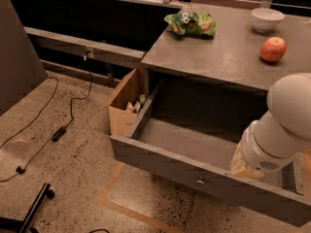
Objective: Close top drawer
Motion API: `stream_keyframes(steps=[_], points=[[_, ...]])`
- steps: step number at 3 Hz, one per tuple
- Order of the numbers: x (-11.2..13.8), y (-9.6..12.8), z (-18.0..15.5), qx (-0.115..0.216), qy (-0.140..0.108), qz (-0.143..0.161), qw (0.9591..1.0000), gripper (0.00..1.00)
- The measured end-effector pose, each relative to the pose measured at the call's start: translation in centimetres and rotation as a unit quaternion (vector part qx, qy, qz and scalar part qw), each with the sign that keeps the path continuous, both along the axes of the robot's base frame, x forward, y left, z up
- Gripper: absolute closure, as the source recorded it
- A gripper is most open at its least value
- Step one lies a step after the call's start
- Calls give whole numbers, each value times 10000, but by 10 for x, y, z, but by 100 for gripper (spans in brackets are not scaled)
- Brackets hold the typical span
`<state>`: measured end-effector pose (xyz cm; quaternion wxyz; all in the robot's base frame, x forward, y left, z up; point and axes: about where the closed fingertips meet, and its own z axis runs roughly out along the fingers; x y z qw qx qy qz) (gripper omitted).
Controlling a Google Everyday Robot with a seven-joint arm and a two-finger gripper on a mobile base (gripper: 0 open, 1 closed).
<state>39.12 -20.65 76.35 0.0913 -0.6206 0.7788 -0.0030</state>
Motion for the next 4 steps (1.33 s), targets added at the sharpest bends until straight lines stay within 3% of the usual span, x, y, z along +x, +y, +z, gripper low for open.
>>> stream_keyframes(steps=[1, 2, 3, 4], points=[[-15, -5, -18, 103, 48, -115, 9999, 100], [-26, -5, -31, 502, -7, -75, 9987, 100], [-27, -4, -34, 501, -26, -115, 9987, 100], [-26, 19, -54, 780, 13, -95, 9969, 100]])
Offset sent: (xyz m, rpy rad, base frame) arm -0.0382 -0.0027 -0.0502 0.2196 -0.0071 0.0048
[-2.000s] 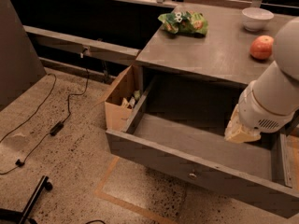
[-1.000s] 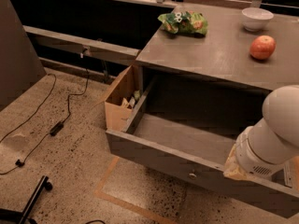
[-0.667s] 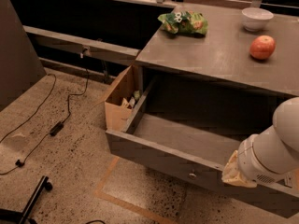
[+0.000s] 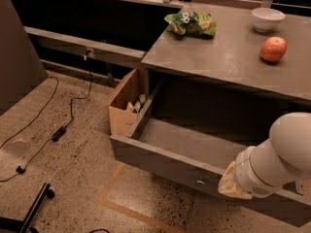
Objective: Close top drawer
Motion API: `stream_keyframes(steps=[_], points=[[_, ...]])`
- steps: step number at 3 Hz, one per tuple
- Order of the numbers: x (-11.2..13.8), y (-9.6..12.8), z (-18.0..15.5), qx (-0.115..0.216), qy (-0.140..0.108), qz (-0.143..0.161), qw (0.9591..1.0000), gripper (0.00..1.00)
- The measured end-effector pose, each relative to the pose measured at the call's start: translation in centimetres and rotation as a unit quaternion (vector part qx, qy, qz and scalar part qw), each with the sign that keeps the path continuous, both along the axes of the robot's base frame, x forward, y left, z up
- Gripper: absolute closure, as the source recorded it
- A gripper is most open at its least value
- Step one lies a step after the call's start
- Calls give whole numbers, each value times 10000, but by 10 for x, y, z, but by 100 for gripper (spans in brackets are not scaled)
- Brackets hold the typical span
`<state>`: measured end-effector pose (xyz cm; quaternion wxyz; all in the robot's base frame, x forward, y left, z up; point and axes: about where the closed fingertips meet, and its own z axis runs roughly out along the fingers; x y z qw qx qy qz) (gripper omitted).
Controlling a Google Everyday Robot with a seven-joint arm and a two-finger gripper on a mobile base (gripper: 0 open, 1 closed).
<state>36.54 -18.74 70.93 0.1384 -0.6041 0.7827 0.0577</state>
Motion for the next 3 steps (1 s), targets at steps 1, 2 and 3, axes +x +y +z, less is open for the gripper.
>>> stream_keyframes(steps=[1, 2, 3], points=[[3, 17, -15, 255, -25, 19, 9997, 100], [13, 27, -25, 259, -371, 128, 9989, 100], [34, 21, -25, 88, -833, 136, 9964, 100]])
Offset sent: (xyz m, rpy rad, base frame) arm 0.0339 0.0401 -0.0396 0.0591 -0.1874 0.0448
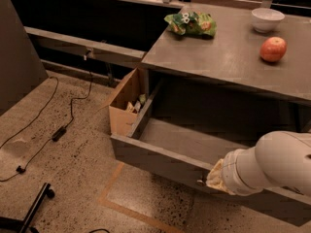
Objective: Close top drawer
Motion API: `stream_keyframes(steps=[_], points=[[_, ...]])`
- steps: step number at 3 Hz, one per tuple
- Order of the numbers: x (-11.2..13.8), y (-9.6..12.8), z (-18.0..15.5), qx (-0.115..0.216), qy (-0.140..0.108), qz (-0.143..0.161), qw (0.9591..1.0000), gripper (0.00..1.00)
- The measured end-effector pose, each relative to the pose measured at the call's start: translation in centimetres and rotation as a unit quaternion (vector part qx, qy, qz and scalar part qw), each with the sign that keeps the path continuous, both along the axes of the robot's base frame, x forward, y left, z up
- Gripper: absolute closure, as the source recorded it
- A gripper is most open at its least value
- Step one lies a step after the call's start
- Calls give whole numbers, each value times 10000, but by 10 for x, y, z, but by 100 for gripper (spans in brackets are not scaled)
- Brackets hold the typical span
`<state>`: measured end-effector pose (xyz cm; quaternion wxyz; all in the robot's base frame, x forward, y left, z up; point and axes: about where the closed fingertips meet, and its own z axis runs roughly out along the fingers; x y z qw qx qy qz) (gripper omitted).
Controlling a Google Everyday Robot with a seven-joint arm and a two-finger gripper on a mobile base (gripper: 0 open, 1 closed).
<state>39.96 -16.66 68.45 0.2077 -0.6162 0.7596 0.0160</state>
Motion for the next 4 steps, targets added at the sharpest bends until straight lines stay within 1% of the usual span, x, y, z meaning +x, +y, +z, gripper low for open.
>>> stream_keyframes(steps=[1, 2, 3, 4], points=[[22, -8, 7, -239, -412, 23, 9989, 100], [40, -6, 8, -377, -727, 49, 9966, 100], [60, -4, 6, -493, -964, 74, 9941, 100], [79, -5, 4, -664, -1195, 78, 9906, 100]])
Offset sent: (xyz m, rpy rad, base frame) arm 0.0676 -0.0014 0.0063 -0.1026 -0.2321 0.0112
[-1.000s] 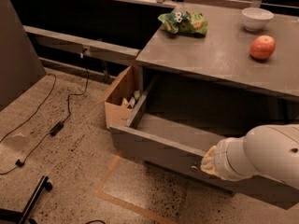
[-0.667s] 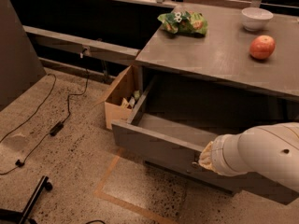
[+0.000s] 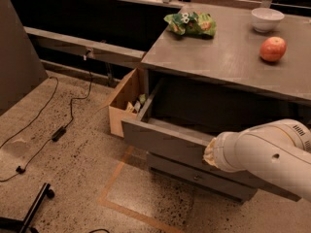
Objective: Close top drawer
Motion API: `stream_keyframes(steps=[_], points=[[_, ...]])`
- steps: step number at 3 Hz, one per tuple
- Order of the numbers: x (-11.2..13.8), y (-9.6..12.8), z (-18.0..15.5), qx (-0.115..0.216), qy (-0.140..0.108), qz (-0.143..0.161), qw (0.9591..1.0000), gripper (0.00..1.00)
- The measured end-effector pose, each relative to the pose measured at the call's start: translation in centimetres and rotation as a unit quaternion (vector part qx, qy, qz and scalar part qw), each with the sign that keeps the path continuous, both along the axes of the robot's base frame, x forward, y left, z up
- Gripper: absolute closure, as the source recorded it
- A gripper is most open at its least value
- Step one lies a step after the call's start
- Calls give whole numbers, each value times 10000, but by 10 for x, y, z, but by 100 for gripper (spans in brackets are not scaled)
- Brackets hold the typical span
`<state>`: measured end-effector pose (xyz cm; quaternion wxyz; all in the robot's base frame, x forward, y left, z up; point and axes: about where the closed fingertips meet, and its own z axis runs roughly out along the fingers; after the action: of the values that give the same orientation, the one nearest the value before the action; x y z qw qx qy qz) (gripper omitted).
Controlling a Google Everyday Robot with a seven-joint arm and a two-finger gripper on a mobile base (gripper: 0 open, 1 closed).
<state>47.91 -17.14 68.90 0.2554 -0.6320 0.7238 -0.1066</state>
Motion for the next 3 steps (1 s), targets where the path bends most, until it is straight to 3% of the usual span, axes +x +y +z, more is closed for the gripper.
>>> stream_keyframes(steps=[3], points=[[56, -46, 21, -689, -597, -330, 9953, 100]])
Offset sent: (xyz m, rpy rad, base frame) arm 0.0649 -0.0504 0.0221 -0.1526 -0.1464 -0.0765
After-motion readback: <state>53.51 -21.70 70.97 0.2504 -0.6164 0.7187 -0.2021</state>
